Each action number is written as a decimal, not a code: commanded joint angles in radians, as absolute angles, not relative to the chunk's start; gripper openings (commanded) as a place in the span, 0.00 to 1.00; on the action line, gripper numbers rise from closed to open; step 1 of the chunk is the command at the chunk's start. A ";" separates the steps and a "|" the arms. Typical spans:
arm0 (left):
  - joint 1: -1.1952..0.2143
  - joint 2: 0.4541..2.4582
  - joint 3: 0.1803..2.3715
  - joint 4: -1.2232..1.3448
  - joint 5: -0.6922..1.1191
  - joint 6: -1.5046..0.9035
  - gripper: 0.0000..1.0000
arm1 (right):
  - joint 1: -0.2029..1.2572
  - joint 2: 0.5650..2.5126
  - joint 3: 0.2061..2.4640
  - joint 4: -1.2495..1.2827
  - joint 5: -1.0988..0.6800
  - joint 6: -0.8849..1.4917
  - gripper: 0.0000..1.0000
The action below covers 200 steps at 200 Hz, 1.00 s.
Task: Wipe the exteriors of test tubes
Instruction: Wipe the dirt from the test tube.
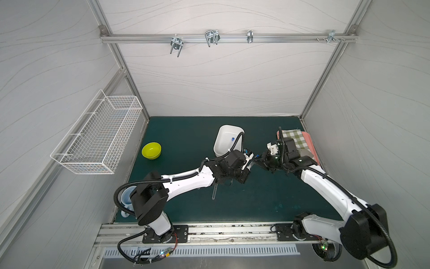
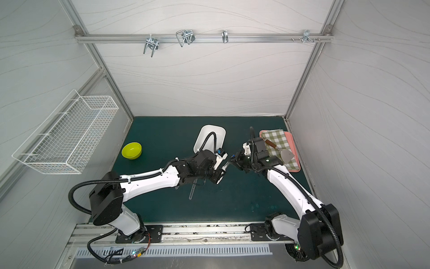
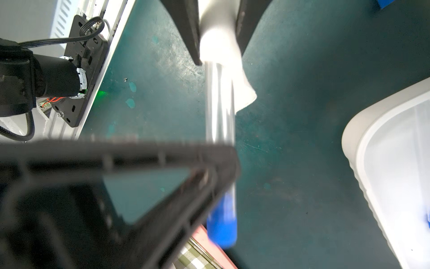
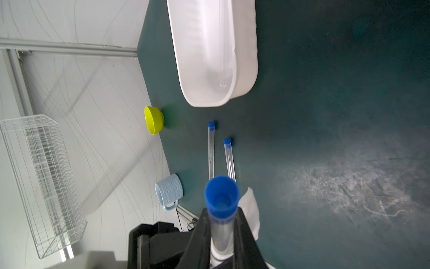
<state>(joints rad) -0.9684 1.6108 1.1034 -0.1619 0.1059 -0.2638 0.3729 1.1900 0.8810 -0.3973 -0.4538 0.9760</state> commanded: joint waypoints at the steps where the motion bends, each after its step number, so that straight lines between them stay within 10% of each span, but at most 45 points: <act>1: -0.973 1.581 1.068 -0.135 0.130 -0.279 0.24 | 0.341 1.209 0.944 -0.411 -0.463 0.947 0.07; 200: -0.969 1.600 1.164 -0.151 0.096 -0.222 0.24 | 0.477 1.155 0.850 -0.386 -0.415 1.012 0.07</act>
<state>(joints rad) -0.9691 1.5921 1.1072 -0.1768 0.1001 -0.2314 0.4625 1.1629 0.8360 -0.3965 -0.4290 0.9817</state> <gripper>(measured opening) 0.236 0.167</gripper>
